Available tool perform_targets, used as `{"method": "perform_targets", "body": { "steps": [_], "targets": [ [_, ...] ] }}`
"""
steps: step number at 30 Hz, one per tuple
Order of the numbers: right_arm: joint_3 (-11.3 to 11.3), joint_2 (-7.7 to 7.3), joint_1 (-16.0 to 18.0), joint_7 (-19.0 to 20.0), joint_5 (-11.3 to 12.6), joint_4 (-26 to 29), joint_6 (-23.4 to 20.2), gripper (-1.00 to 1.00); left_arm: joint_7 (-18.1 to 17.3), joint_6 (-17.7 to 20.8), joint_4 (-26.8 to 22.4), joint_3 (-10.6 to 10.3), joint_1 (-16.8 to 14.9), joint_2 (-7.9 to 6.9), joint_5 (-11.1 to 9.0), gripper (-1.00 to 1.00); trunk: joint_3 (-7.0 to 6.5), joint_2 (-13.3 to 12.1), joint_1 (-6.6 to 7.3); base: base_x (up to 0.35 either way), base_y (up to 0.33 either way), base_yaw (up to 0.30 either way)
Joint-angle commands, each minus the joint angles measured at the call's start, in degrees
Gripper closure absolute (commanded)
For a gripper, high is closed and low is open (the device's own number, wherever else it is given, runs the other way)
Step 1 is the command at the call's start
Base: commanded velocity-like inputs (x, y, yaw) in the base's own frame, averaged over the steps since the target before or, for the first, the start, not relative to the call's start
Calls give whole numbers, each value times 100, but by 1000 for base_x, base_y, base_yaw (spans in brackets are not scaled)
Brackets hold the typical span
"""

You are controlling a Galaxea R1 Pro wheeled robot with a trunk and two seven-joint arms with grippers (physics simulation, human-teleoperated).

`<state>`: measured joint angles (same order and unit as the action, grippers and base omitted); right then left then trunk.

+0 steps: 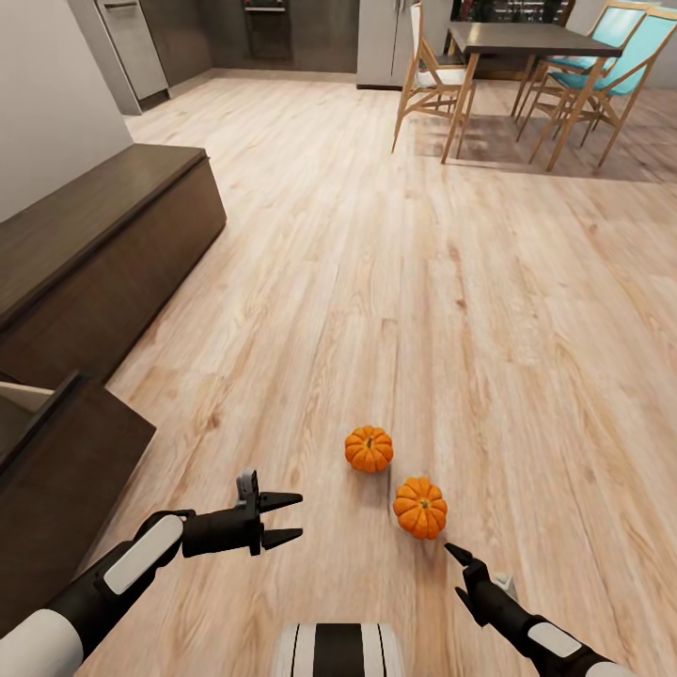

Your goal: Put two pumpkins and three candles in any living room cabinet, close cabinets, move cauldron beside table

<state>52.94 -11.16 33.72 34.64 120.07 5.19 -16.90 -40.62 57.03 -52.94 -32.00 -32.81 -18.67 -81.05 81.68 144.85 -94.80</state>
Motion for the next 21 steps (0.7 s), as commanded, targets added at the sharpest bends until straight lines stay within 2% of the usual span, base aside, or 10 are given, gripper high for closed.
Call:
{"method": "perform_targets", "body": {
  "steps": [1, 21],
  "targets": [
    [39, -1, 3, 13, 61, -1, -32, -100, -25, 10, 3, -17, -6, -5, -7, -100, 4, 1, 0, 35, -11, 0],
    [41, 0, 4, 8, 56, -1, -31, -100, -25, 10, 3, -17, -6, -5, -8, -100, 4, 1, 0, 63, 13, 0]
  ]
}}
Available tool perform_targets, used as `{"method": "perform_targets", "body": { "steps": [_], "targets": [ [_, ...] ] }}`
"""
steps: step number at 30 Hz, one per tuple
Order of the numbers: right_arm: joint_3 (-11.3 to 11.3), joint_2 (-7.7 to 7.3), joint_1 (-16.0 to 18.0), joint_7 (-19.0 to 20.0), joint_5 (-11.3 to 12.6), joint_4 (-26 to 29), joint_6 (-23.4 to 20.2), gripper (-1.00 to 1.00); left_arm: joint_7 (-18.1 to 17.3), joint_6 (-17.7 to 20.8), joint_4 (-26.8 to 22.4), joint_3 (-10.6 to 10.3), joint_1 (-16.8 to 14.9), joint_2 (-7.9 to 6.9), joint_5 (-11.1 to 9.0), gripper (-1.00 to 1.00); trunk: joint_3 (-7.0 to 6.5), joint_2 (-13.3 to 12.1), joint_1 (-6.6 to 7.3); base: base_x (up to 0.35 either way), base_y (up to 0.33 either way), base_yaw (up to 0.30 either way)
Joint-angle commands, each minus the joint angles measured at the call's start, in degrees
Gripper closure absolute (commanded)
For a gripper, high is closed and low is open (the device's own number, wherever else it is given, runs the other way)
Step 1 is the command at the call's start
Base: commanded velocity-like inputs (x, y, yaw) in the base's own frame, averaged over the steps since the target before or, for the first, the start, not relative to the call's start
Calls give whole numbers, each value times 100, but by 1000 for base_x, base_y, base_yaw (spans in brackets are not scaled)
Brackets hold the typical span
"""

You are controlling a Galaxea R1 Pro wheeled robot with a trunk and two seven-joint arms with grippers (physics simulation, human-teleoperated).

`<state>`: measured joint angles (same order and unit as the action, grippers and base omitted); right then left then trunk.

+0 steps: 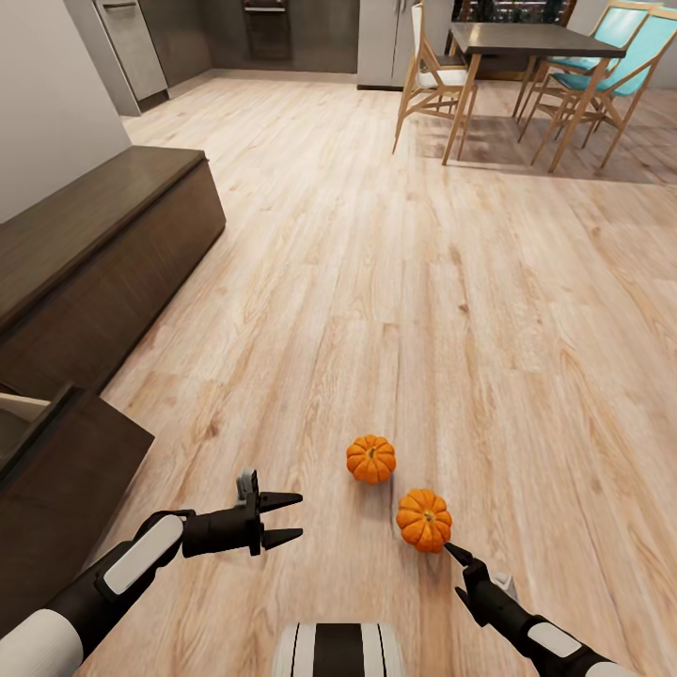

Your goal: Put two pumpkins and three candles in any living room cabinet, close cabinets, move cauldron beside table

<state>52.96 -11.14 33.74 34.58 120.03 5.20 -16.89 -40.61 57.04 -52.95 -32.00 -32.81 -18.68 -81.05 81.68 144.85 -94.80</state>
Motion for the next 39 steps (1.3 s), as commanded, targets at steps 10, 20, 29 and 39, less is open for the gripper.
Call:
{"method": "perform_targets", "body": {
  "steps": [10, 20, 29, 39],
  "targets": [
    [39, -2, 1, 14, 56, -6, -26, -100, -26, 9, 4, -17, -6, -4, -3, -100, 4, 1, 0, 55, 26, 0],
    [39, -7, 3, 14, 56, -6, -25, -100, -25, 9, -2, -17, -6, -4, 2, -100, 4, 1, 0, 60, 4, 0],
    [38, -8, 2, 14, 56, -8, -25, -100, -25, 9, 3, -17, -6, -4, 2, -100, 4, 1, 0, 71, 0, 0],
    [39, -7, 1, 14, 57, -10, -25, -100, -26, 9, 4, -17, -6, -4, 2, -100, 4, 1, 0, 50, 0, 0]
  ]
}}
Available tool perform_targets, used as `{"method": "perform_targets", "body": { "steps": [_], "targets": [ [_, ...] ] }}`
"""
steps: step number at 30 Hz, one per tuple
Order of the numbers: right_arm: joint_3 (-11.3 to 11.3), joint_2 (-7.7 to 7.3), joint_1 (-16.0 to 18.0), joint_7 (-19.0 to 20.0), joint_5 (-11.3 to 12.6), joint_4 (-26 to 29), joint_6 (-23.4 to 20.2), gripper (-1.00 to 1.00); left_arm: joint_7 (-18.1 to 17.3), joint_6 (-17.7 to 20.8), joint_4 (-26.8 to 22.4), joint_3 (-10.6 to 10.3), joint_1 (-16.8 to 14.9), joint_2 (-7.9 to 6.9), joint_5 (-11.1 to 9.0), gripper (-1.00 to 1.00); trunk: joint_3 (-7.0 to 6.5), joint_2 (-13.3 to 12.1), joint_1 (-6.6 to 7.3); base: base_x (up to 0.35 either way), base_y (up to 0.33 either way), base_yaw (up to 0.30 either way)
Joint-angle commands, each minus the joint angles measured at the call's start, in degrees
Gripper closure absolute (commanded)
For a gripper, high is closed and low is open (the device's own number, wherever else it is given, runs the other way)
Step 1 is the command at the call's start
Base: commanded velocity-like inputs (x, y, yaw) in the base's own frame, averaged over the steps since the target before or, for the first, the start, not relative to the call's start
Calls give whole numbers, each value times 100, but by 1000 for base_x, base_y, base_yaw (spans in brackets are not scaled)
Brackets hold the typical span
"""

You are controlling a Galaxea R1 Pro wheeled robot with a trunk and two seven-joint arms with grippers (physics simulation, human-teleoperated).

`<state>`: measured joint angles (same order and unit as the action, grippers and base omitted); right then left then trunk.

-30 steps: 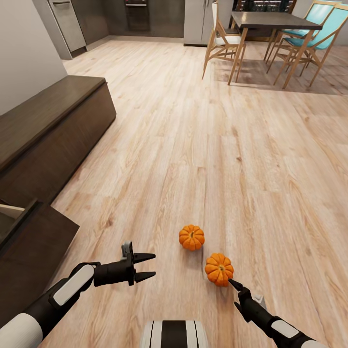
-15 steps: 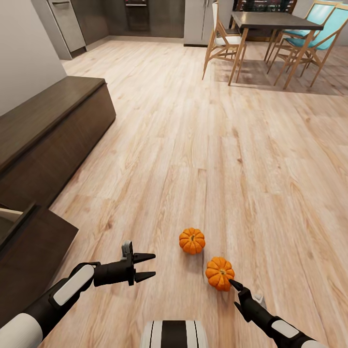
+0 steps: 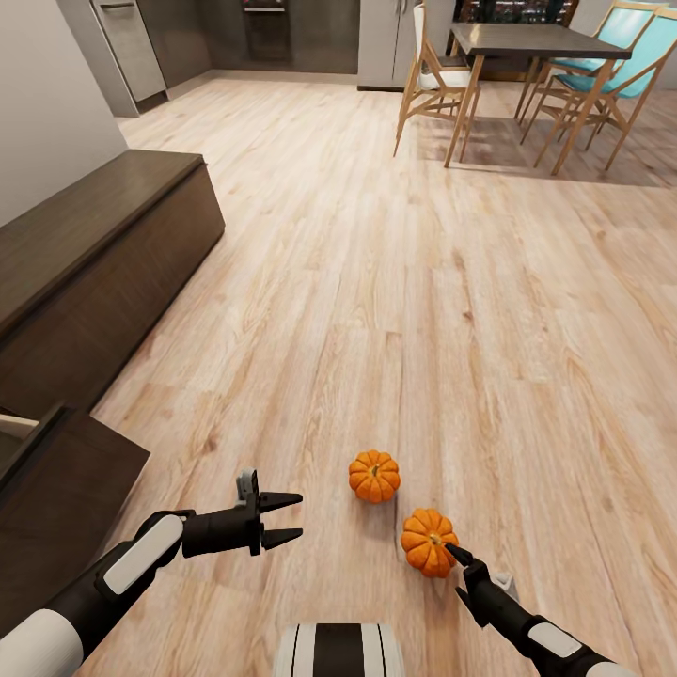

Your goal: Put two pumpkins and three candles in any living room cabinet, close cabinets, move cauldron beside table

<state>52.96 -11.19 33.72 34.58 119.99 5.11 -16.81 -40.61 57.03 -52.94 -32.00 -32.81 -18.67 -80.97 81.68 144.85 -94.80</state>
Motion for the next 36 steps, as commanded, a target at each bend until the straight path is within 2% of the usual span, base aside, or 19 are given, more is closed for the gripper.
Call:
{"method": "perform_targets", "body": {
  "steps": [1, 32, 36],
  "targets": [
    [39, -2, 4, 14, 60, -1, -34, -100, -26, 10, 3, -17, -6, -5, -7, -100, 4, 1, 0, 43, 0, 0],
    [37, -5, 3, 14, 60, -1, -33, -100, -26, 10, 3, -17, -6, -5, -16, -100, 4, 1, 0, 6, 0, 0],
    [38, -2, 3, 14, 61, -1, -33, -100, -26, 10, 3, -17, -6, -5, -16, -100, 92, 7, -10, 0, 0, 0]
  ]
}}
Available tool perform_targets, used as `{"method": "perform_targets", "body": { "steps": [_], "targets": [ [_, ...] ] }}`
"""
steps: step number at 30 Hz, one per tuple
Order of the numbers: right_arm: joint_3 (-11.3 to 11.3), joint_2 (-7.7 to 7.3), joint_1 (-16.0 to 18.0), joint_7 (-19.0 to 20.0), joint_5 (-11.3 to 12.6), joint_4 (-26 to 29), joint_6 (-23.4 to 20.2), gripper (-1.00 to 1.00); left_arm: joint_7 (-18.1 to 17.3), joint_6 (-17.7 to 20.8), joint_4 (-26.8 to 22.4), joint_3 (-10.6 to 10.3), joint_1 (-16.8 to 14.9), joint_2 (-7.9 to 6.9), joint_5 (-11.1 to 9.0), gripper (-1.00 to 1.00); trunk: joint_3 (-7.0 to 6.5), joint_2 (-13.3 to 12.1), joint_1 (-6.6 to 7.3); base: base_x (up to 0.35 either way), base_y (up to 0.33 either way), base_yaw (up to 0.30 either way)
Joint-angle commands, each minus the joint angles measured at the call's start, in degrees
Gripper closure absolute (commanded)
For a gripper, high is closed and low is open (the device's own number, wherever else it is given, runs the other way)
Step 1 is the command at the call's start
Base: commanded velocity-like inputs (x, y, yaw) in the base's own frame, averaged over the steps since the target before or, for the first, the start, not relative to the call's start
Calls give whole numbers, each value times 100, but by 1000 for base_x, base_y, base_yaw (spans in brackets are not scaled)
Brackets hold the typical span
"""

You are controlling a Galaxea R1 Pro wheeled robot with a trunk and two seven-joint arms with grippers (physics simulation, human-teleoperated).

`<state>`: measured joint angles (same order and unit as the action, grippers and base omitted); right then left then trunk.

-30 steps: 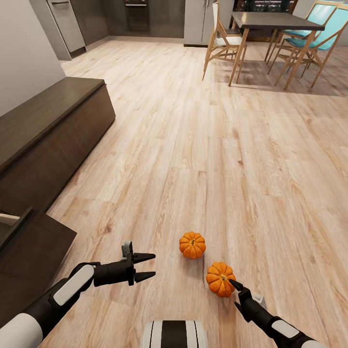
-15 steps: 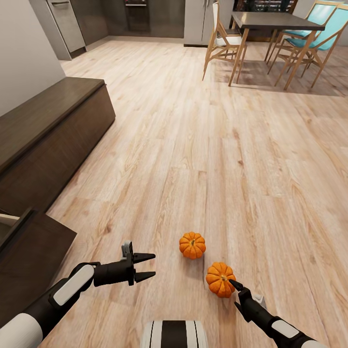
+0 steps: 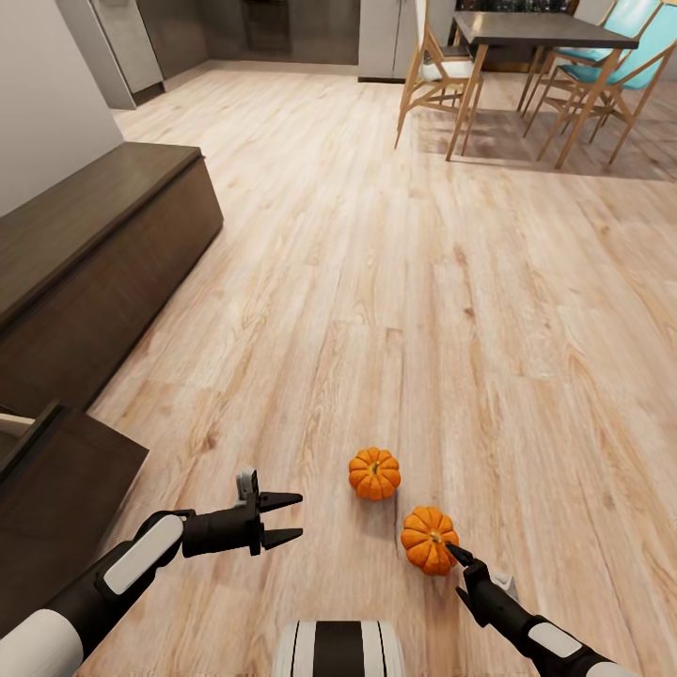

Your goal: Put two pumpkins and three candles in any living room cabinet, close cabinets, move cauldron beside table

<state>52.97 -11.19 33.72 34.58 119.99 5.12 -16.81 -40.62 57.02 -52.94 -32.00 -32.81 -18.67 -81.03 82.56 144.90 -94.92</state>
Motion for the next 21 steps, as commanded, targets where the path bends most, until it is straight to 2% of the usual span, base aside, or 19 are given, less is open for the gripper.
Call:
{"method": "perform_targets", "body": {
  "steps": [1, 11, 17, 21],
  "targets": [
    [38, -3, 3, 14, 61, 0, -33, -100, -25, 11, 3, -17, -6, -3, -10, -100, 26, 3, -1, 0, 0, 0],
    [38, -4, 3, 14, 60, 0, -35, -100, -25, 11, 3, -17, -6, -4, -10, -100, 248, 16, -27, 0, 0, 0],
    [38, -6, 3, 14, 60, 0, -35, -100, -25, 11, 3, -17, -6, -5, -10, -100, 248, 16, -27, 0, 0, 0],
    [38, -6, 3, 14, 60, -1, -37, -100, -25, 11, 3, -17, -6, -5, -10, -100, 336, 22, -37, 0, 0, 0]
  ]
}}
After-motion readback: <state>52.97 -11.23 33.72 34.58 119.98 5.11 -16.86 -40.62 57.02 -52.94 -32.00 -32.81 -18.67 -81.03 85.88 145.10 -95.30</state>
